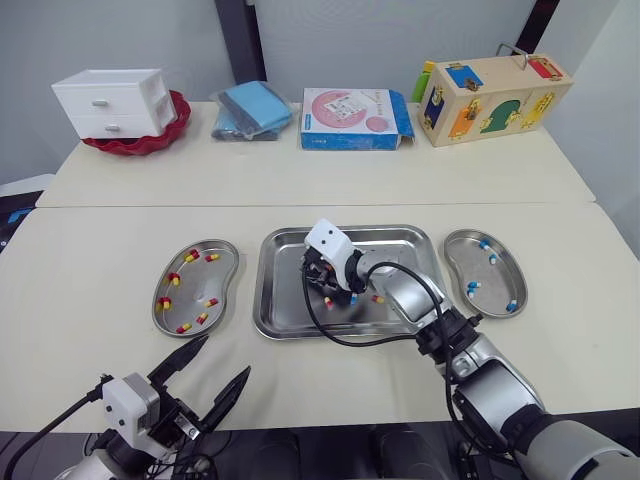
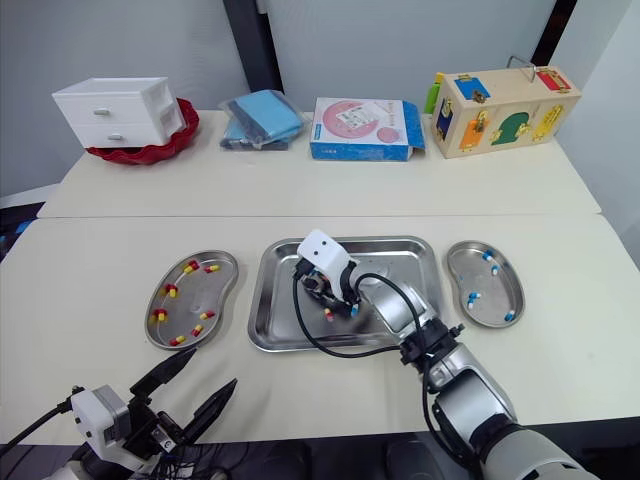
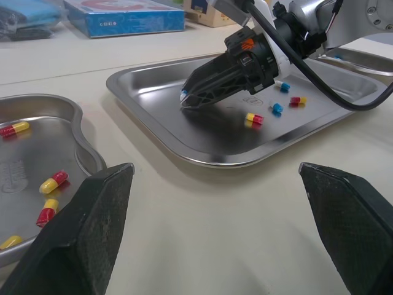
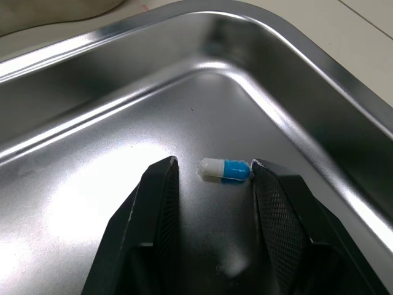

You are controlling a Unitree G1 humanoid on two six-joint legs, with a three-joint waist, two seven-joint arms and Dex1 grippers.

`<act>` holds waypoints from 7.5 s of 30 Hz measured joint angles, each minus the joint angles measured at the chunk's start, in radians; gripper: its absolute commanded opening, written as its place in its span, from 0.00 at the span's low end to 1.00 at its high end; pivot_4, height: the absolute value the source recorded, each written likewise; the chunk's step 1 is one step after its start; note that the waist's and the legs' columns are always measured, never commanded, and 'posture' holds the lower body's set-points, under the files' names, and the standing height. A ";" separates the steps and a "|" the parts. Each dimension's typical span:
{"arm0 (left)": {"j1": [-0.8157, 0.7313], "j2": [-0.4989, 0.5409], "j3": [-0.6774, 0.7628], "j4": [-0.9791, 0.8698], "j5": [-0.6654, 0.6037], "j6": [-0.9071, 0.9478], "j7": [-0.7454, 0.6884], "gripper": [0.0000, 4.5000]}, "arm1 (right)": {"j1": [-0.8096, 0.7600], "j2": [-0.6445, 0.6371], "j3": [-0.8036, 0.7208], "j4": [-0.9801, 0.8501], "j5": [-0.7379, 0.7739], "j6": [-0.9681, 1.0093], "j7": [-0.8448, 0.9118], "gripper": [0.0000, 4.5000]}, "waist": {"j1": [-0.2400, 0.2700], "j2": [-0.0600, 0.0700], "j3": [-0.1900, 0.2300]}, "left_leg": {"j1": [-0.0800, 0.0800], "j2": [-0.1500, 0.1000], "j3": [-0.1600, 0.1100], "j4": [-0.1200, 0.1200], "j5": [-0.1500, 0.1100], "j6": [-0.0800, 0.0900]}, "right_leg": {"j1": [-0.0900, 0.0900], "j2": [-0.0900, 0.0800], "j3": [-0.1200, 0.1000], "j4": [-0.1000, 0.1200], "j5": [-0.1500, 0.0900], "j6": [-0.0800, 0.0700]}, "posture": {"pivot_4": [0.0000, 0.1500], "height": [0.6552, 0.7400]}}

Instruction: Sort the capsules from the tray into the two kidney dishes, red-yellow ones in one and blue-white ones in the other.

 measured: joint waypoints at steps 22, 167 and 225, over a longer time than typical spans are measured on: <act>0.002 0.014 0.000 0.000 -0.004 0.000 -0.007 1.00 | 0.013 0.020 -0.020 0.013 -0.019 -0.036 0.019 0.15 | -0.001 0.000 0.000 | 0.000 0.000 0.000 0.000 0.000 0.000 | 0.000 0.000 0.000 0.000 0.000 0.000 | 1.00 1.00; -1.220 0.422 -0.530 0.507 0.181 0.429 -0.506 1.00 | 1.438 -0.503 -0.586 -0.970 0.394 -0.589 0.294 0.99 | 0.050 0.004 0.002 | 0.004 -0.001 -0.010 0.001 0.000 0.000 | 0.014 0.000 -0.012 -0.004 -0.001 -0.002 | 1.00 1.00; -1.499 0.082 -0.694 1.107 0.542 -0.068 -0.662 0.01 | 1.478 -0.443 -0.504 -1.039 0.317 -0.557 0.098 1.00 | 0.052 0.004 0.001 | 0.005 -0.003 -0.015 0.002 0.002 0.001 | 0.017 0.000 -0.016 -0.001 -0.001 -0.003 | 1.00 1.00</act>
